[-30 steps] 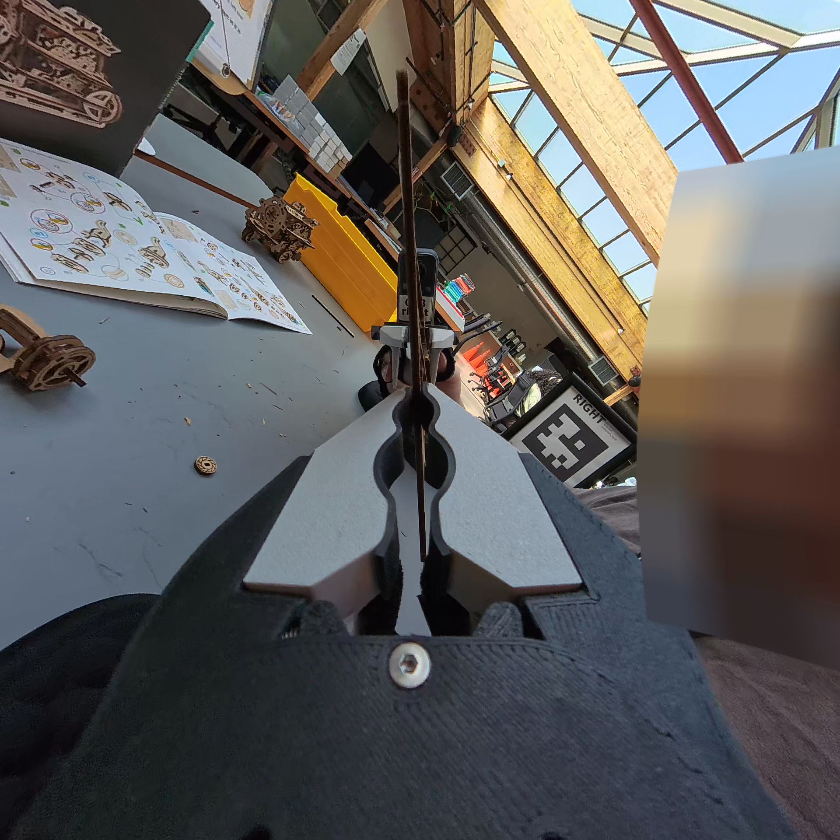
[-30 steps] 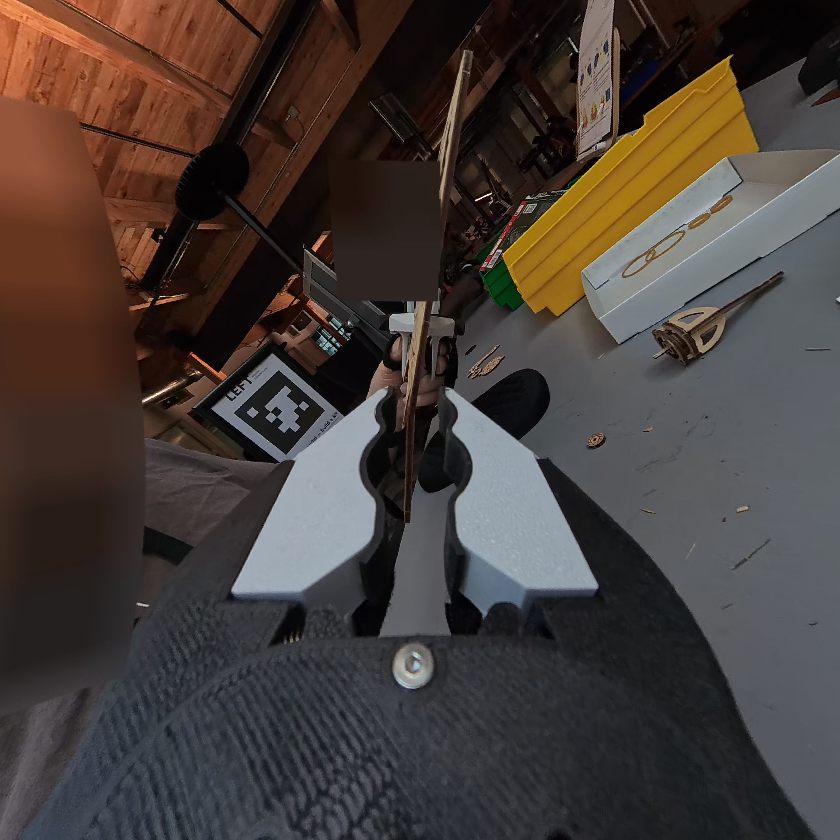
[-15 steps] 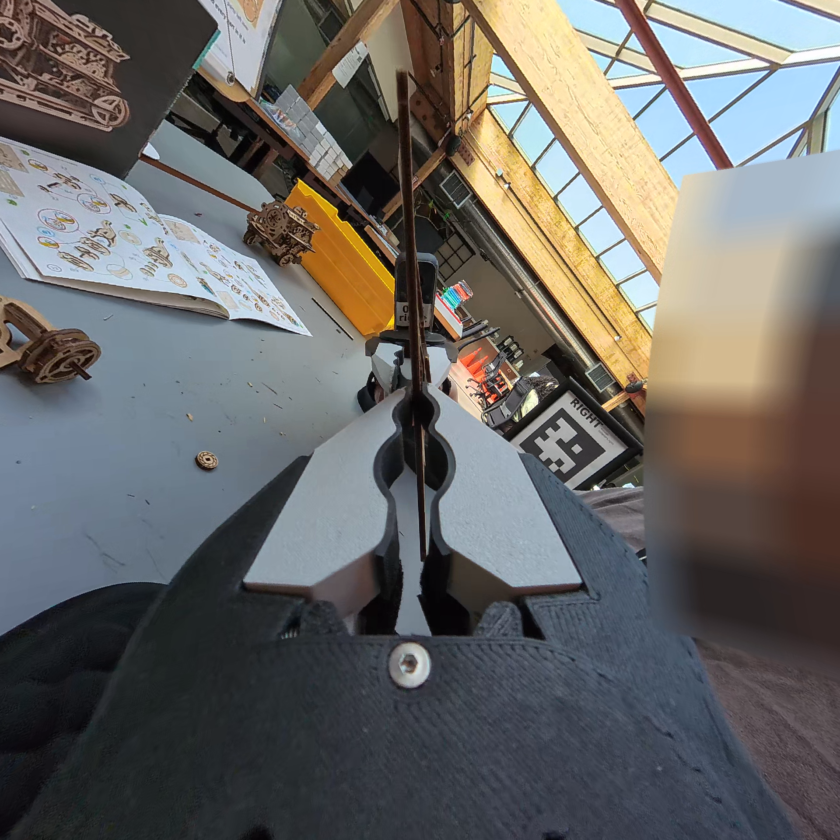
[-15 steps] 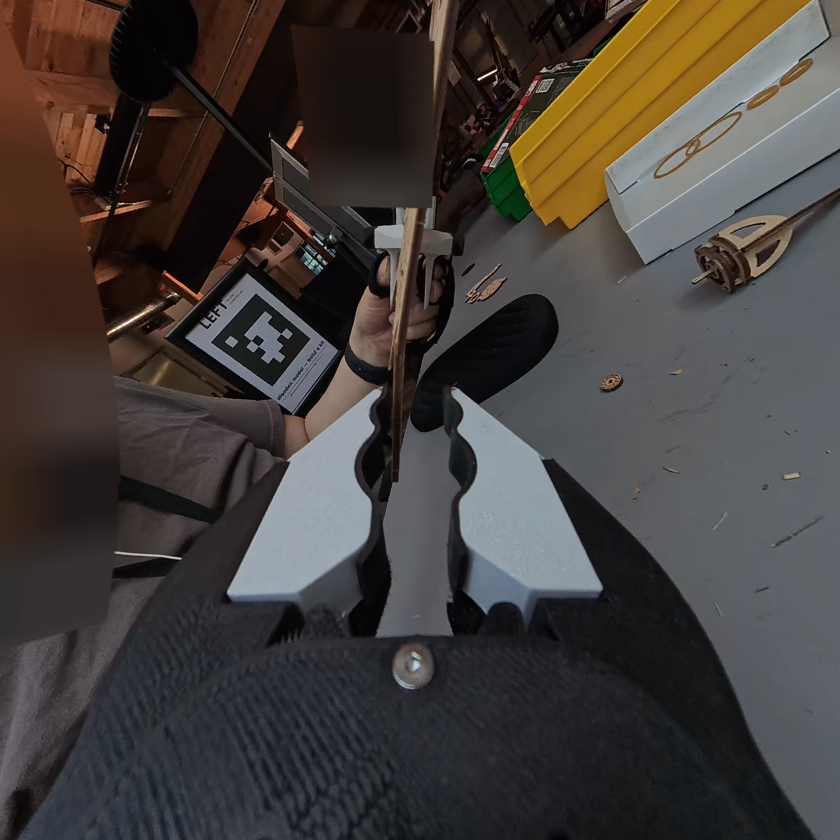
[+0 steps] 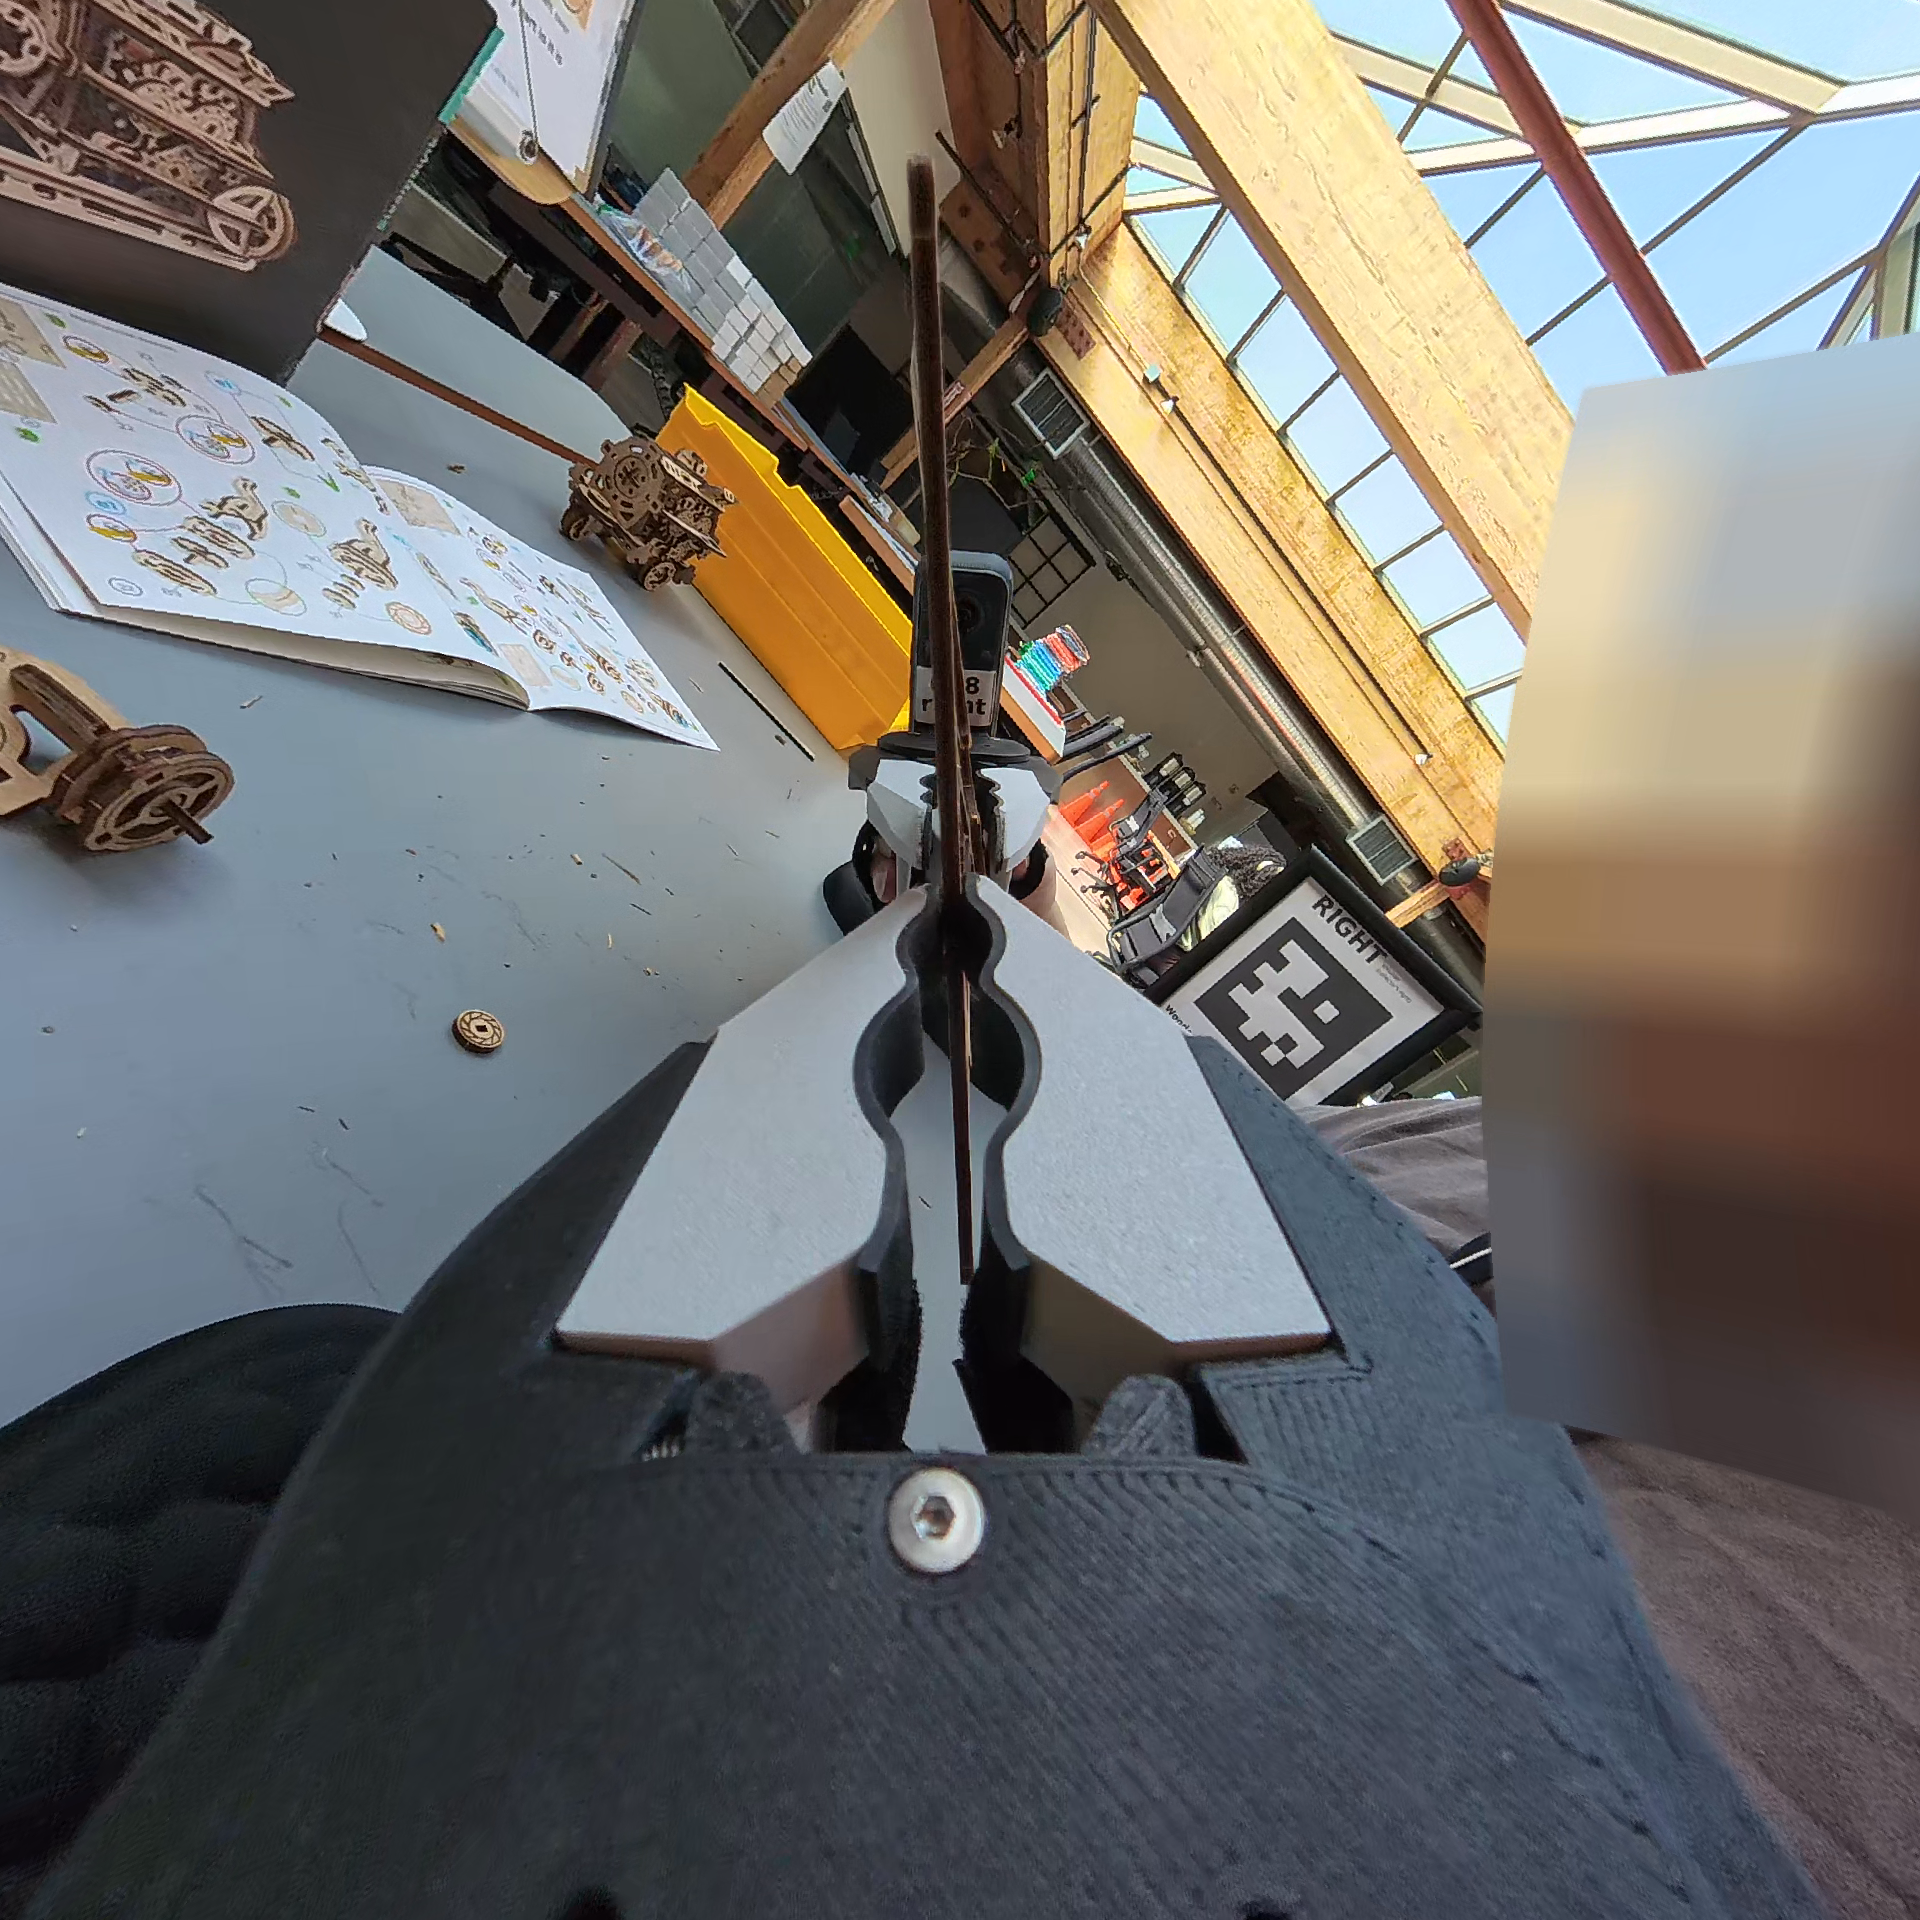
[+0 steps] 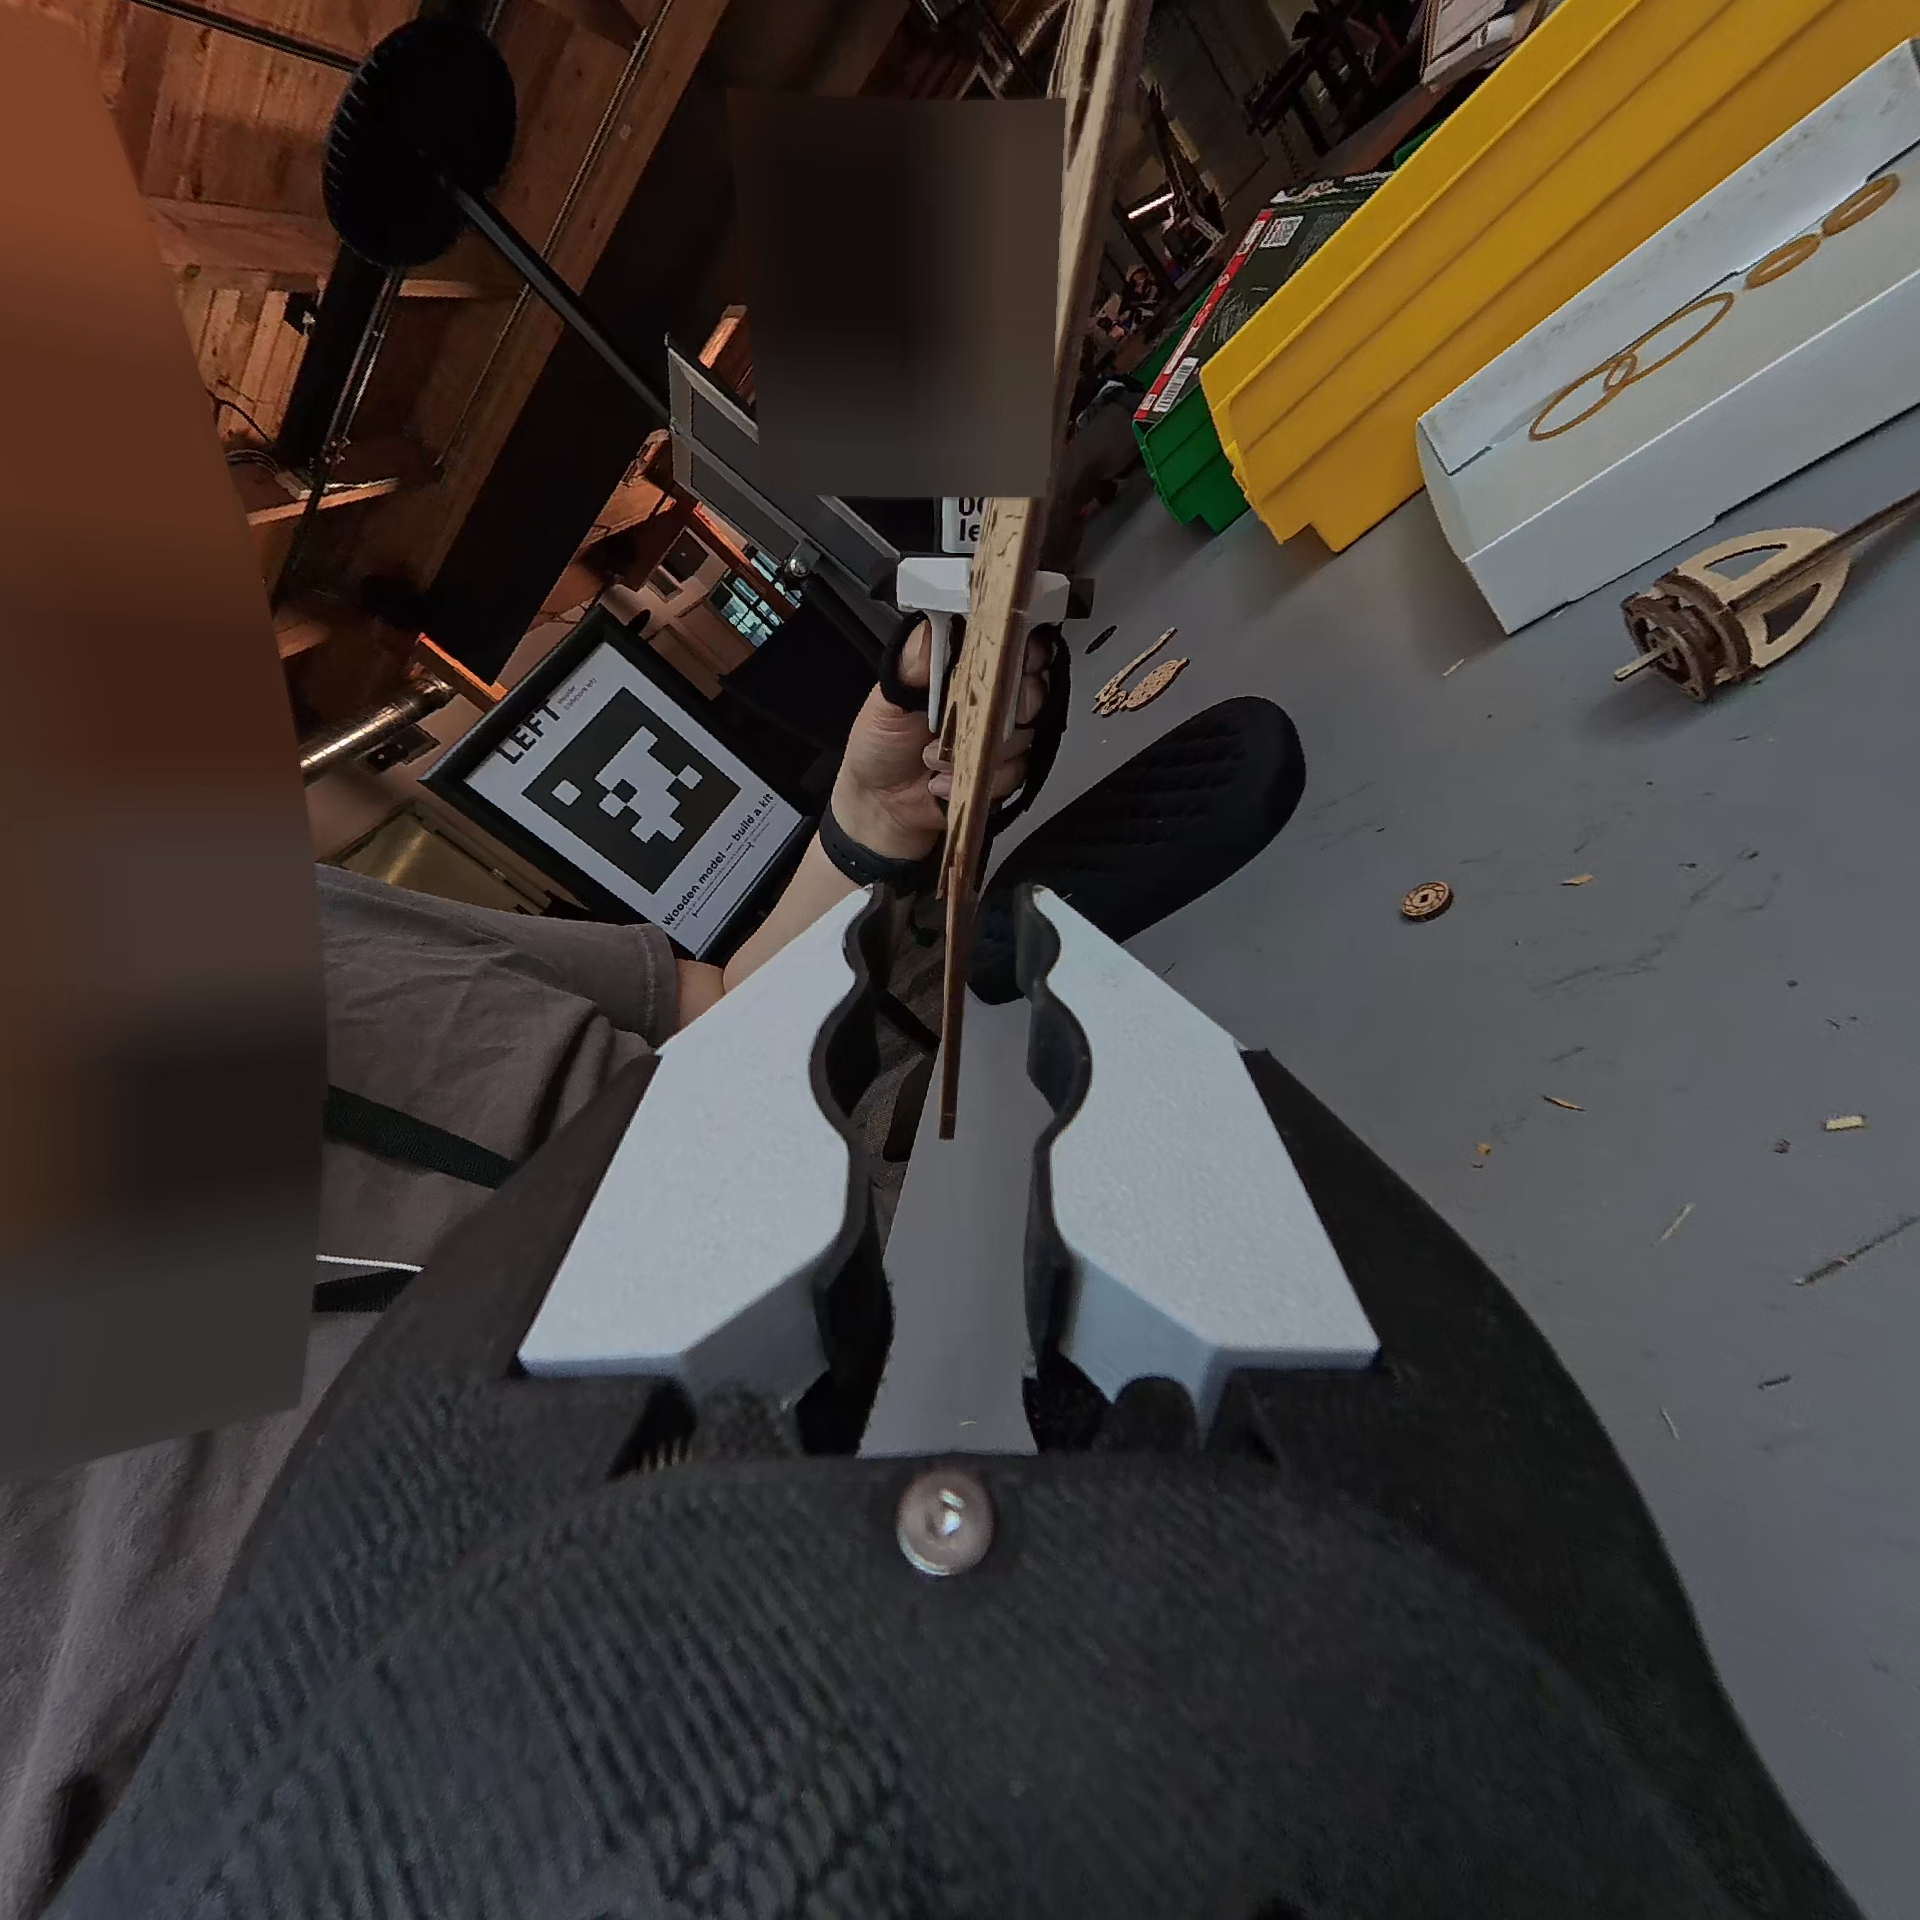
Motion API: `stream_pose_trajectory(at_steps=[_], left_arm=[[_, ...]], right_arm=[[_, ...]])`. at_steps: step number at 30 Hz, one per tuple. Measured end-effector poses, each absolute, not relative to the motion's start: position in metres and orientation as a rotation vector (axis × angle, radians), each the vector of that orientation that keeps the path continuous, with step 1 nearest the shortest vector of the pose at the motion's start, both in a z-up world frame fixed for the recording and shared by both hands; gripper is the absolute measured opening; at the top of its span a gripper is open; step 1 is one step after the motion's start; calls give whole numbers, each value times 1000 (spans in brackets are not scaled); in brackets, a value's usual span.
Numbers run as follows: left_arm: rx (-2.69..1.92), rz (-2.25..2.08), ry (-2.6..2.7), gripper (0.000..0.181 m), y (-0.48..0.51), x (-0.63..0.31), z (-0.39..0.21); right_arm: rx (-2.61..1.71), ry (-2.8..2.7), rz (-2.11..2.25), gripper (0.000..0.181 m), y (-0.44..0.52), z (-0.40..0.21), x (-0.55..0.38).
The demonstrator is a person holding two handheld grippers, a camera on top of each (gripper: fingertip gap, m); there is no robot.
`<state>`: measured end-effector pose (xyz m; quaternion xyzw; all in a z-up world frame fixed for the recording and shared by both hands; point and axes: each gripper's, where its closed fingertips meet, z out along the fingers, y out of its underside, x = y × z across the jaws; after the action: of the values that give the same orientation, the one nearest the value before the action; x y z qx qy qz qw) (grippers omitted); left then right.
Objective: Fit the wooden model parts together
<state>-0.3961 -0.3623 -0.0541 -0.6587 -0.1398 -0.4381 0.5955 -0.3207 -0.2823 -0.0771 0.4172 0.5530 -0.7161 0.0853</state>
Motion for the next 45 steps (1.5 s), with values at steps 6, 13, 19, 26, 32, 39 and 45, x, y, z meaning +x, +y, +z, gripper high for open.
stream_pose_trajectory(at_steps=[6,13,19,26,32,39,45], left_arm=[[-1546,-1027,-304,0,-361,-391,-56],[-1560,-1037,-282,0,-360,-384,-57],[-1565,-1039,-276,0,-360,-382,-57],[-1576,-1036,-266,0,-361,-379,-58],[-1594,-1026,-245,0,-360,-375,-60],[-1605,-1019,-235,0,-360,-373,-61],[-1616,-1010,-235,0,-361,-374,-64]], right_arm=[[1243,1631,-2166,22,-279,-73,-321],[1248,1616,-2199,21,-276,-69,-322],[1250,1614,-2212,20,-274,-67,-322],[1256,1618,-2222,19,-273,-66,-323],[1267,1614,-2234,18,-271,-65,-324],[1276,1622,-2232,18,-270,-66,-325],[1294,1637,-2226,17,-270,-68,-326]])
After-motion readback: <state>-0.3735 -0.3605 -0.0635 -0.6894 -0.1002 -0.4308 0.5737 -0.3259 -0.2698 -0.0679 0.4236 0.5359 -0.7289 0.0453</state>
